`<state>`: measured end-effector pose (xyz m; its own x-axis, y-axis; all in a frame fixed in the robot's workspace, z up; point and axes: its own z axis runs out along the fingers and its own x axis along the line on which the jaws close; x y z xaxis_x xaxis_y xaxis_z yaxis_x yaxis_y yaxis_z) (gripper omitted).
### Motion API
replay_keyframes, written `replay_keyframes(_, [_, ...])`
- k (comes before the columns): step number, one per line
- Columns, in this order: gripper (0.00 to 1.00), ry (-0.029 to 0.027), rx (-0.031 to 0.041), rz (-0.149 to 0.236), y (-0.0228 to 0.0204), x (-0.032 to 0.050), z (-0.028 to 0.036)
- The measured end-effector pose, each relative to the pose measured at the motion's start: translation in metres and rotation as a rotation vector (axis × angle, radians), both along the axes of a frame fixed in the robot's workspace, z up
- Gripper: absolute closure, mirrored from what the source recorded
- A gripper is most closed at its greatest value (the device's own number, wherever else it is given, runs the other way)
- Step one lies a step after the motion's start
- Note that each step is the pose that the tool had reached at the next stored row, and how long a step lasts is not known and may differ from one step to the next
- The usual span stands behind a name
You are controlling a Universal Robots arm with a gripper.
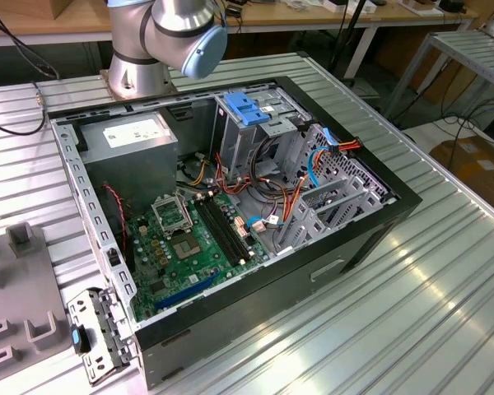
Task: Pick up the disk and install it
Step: 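Pick up the disk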
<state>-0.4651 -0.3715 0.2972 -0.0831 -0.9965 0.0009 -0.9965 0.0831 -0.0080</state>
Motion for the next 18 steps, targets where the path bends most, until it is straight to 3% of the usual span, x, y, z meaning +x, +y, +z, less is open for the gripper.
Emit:
replay_keyframes(5, [0.58,0.0000,0.0000,0.000,0.0053,0.0000,0.0000])
replay_keyframes(8, [0.58,0.0003,-0.0001,0.000,0.0049,0.0000,0.0000])
replay_keyframes(10, [0.58,-0.0002,-0.0001,0.000,0.0019,0.0000,-0.0002])
replay_keyframes(18, [0.63,-0.0002,-0.0001,0.000,0.0018,0.0000,-0.0004])
